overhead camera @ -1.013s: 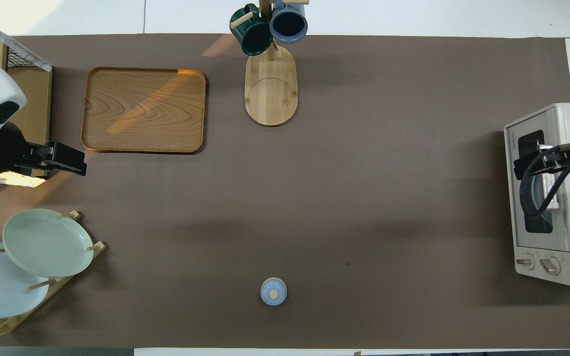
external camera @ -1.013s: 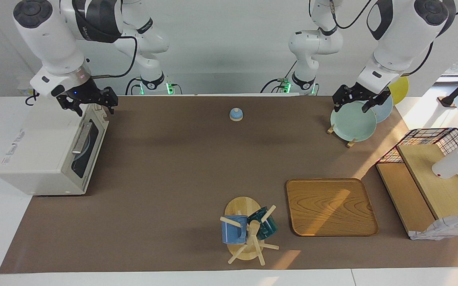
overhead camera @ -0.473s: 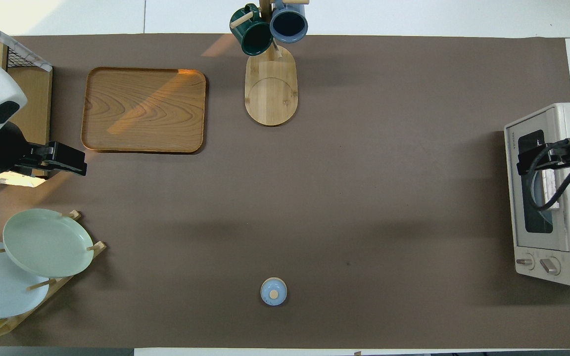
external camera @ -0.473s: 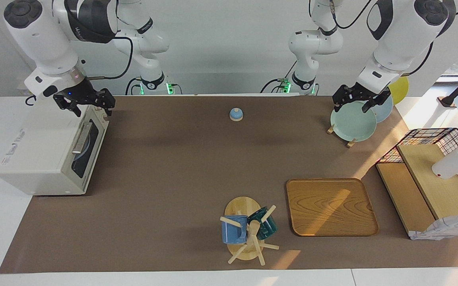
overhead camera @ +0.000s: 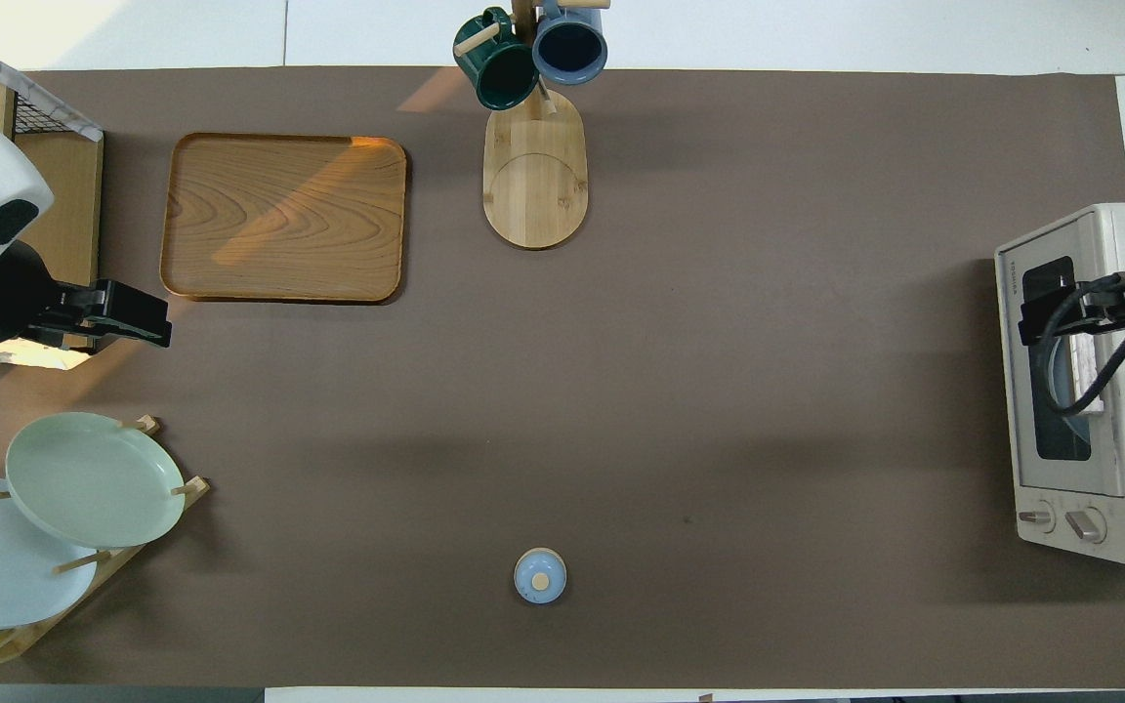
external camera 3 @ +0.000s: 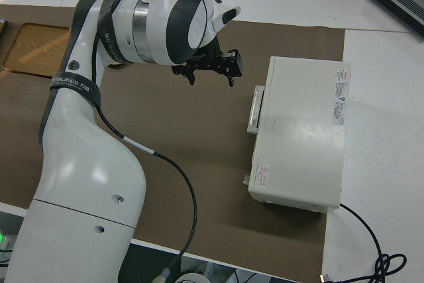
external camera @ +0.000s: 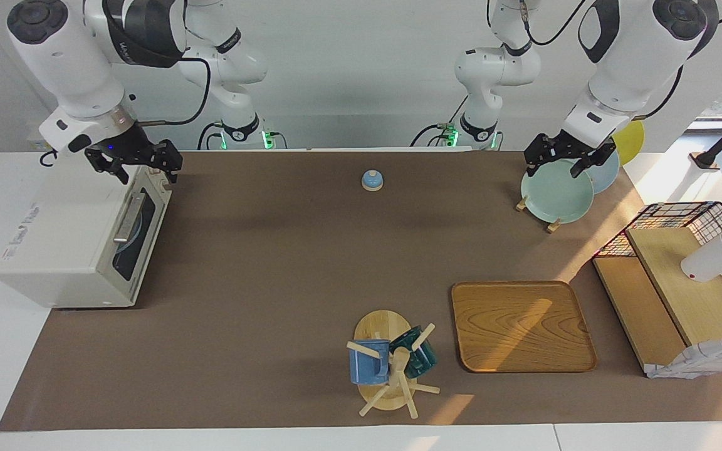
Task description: Put eggplant into oven
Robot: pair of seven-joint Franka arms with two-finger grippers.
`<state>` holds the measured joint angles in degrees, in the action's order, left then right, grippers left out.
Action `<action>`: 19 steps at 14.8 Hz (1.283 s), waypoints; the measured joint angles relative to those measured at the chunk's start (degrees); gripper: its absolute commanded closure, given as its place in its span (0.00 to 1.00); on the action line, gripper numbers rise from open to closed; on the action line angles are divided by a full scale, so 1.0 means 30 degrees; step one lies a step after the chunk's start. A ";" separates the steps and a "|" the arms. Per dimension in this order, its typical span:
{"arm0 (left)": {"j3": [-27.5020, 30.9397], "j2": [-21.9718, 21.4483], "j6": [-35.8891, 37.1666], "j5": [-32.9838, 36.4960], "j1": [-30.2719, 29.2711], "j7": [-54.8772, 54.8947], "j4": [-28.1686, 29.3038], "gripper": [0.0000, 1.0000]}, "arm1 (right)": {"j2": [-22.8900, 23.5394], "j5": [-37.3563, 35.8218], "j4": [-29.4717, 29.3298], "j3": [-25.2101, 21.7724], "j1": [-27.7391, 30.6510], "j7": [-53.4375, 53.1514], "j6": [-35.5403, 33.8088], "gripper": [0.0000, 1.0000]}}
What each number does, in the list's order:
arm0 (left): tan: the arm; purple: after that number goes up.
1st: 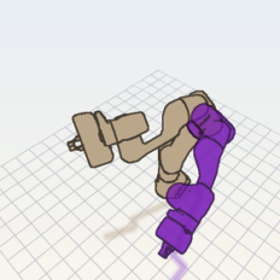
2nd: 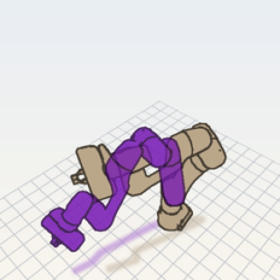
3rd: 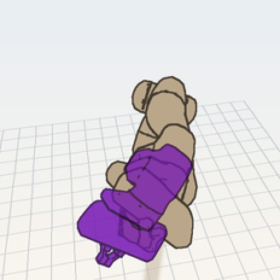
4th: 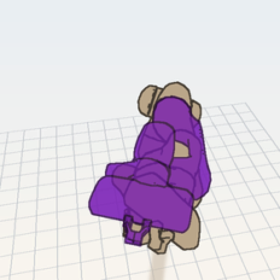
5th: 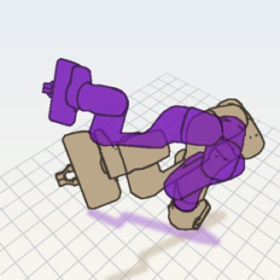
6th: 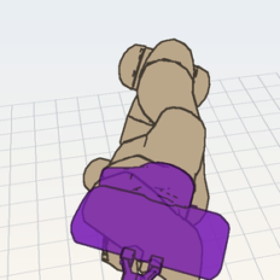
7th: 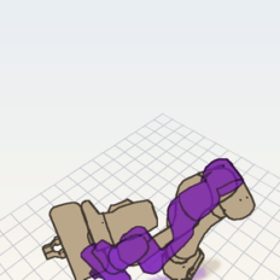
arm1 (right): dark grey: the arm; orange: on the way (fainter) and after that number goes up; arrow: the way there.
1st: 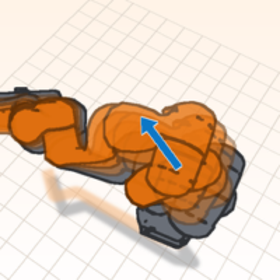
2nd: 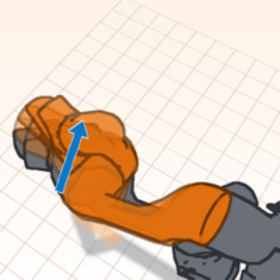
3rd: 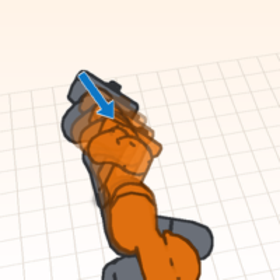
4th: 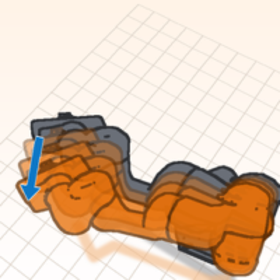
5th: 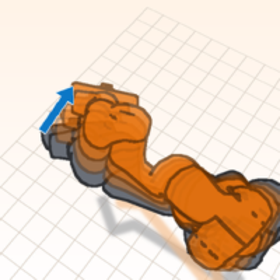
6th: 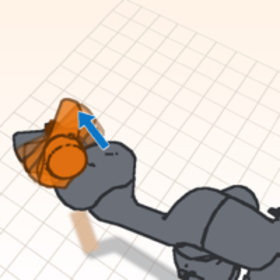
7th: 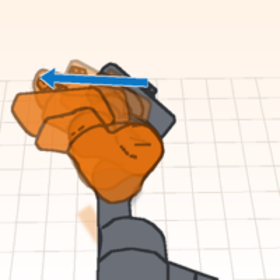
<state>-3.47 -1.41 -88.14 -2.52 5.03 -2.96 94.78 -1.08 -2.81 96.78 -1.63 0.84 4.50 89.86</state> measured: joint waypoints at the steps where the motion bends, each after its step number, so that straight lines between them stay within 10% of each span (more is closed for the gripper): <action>1: 0.0000 0.0000 0.0000 0.0000 0.0000 0.0000 0.0000 0.00 | 0.0000 0.0000 -0.0004 0.0000 0.0000 0.0000 0.0016 0.00; 19: 0.0000 0.0000 0.0000 0.0000 0.0000 0.0000 0.0000 0.00 | 0.0017 0.1179 -0.0260 0.0069 -0.0006 -0.1000 0.0122 0.00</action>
